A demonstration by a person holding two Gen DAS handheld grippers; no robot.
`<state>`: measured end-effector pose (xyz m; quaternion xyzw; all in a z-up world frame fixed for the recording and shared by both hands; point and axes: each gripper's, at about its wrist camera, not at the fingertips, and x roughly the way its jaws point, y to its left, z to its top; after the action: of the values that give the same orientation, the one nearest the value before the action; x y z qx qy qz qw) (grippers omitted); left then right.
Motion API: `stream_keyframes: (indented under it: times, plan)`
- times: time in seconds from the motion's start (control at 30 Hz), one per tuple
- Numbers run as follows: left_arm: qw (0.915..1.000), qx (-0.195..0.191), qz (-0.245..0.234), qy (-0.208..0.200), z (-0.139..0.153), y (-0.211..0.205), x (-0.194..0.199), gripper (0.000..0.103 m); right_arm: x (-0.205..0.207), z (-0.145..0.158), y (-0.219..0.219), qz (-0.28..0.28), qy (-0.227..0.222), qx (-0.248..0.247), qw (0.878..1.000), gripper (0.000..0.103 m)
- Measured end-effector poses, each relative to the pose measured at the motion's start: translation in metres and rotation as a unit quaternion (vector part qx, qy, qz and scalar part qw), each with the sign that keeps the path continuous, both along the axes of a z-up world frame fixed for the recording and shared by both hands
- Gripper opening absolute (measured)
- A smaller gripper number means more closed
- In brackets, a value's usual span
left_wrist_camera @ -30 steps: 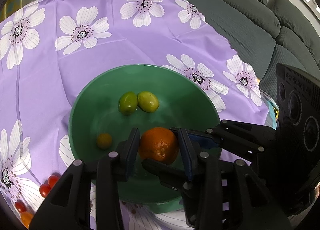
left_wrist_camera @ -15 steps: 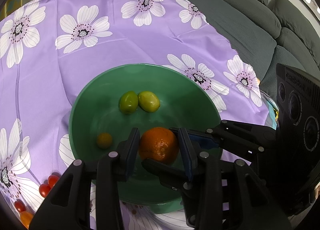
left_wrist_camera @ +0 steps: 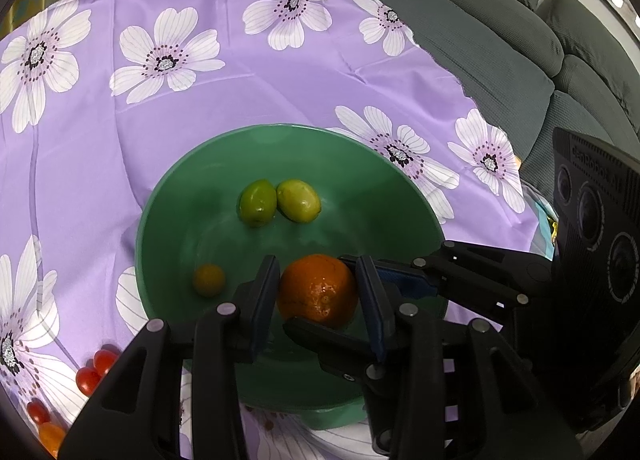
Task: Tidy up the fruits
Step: 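Open the left gripper to release the orange inside the bowl, then lift the left gripper out of the bowl toward the other orange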
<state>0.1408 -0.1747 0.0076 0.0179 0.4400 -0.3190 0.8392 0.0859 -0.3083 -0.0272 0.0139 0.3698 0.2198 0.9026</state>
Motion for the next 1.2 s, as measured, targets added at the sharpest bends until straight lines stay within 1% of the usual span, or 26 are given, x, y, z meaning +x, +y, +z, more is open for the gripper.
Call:
stream_keyframes:
  times: [0.2, 0.57, 0.67, 0.73, 0.8, 0.93, 1.1, 1.2]
  plan:
    - [1.0000, 0.002, 0.004, 0.008, -0.006, -0.001, 0.001, 0.040, 0.001, -0.005, 0.000, -0.001, 0.011, 0.006, 1.000, 0.045]
    - [0.9998, -0.002, 0.009, 0.015, -0.004, 0.001, 0.002, 0.040, 0.004, -0.002, 0.001, -0.005, 0.015, 0.008, 1.000, 0.045]
    - [0.9998, 0.003, 0.016, 0.010, -0.002, 0.000, 0.001, 0.046, 0.002, -0.001, 0.001, -0.008, 0.015, 0.007, 1.000, 0.045]
    - [0.9997, 0.007, 0.023, 0.010, -0.002, 0.002, 0.001, 0.058, 0.001, 0.001, 0.001, -0.009, 0.013, 0.010, 1.000, 0.045]
    - [0.9994, 0.007, 0.032, 0.013, -0.002, 0.005, 0.001, 0.061, 0.000, 0.003, -0.001, -0.009, 0.011, 0.013, 1.000, 0.045]
    - [0.9988, 0.015, 0.047, 0.003, 0.003, 0.009, -0.007, 0.067, -0.006, 0.006, -0.002, -0.011, 0.005, 0.012, 1.000, 0.046]
    - [0.9979, 0.009, 0.063, -0.009, 0.012, 0.020, -0.019, 0.070, -0.017, 0.011, -0.007, -0.012, -0.003, 0.030, 0.999, 0.046]
    - [0.9970, 0.002, 0.075, -0.020, 0.018, 0.037, -0.033, 0.071, -0.026, 0.013, -0.012, -0.017, -0.007, 0.041, 0.999, 0.046]
